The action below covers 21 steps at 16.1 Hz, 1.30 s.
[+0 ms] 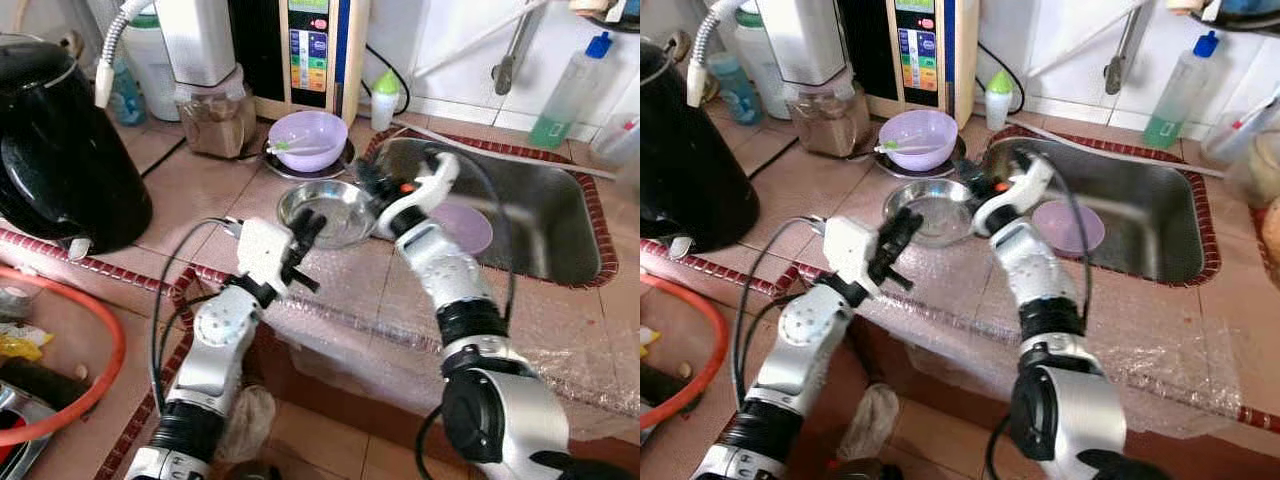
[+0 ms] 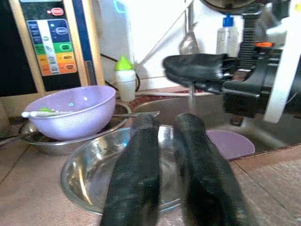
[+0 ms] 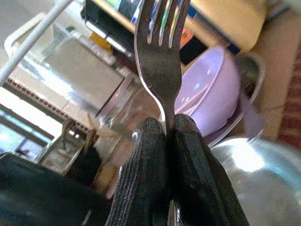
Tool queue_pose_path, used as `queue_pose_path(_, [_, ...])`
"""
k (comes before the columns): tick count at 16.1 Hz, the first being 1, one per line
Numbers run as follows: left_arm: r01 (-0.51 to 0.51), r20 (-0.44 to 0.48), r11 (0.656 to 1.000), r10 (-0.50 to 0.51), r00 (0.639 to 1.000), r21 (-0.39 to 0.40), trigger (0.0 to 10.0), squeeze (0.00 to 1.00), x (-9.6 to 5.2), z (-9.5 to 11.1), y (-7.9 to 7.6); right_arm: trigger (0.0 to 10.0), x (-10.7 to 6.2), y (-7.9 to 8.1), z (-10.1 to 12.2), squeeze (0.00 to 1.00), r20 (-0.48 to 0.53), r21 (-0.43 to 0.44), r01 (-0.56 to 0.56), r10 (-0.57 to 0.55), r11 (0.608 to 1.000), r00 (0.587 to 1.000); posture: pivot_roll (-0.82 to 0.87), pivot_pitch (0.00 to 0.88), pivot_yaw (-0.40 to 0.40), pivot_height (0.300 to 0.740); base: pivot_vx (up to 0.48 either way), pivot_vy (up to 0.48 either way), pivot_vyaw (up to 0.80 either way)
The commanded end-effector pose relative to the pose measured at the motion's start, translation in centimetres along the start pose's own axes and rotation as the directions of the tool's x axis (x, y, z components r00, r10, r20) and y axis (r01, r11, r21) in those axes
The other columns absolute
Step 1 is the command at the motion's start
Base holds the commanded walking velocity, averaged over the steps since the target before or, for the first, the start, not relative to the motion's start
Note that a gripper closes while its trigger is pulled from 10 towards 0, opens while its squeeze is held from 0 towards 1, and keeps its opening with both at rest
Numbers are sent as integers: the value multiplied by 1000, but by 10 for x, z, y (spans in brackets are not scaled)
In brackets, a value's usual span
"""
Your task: Kitchen organization
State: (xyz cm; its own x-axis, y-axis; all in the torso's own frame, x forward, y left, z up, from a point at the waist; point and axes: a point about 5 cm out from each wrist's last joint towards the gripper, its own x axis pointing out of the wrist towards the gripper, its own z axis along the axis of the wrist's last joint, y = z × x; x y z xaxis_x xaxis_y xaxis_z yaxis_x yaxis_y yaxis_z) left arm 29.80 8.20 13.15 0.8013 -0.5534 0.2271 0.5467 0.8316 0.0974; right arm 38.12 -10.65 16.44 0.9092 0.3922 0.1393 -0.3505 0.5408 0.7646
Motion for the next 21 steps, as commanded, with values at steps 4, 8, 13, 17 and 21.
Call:
queue_pose_path(4, [-1, 28, 1000, 0, 1000, 16, 10000, 1000, 2, 7, 1, 0, 6, 8, 11, 0, 44, -50, -4, 6, 999, 999, 1, 0, 23, 740, 0, 0, 0])
queue_pose_path(8, [0, 12, 1000, -1, 1000, 30, 10000, 1000, 0, 5, 2, 0, 0, 0, 58, 0, 184, -316, 93, -35, 944, 982, 2, 0, 29, 740, 0, 0, 0])
queue_pose_path(13, [14, -23, 998, -13, 1000, 57, 10000, 1000, -5, 1, 3, 0, -33, -42, 101, 0, 309, -527, 335, -191, 781, 932, 8, 0, 38, 740, 0, 0, 0])
queue_pose_path(17, [25, -41, 997, -22, 999, 72, 10000, 1000, -6, -1, 3, 0, -46, -68, 91, 0, 287, -624, 425, -313, 656, 905, 13, 0, 48, 740, 0, 0, 0])
queue_pose_path(21, [46, -70, 996, -40, 997, 78, 10000, 1000, -11, -5, 1, 0, -52, -85, 60, 0, 135, -785, 342, -396, 517, 908, 24, 0, 59, 740, 0, 0, 0])
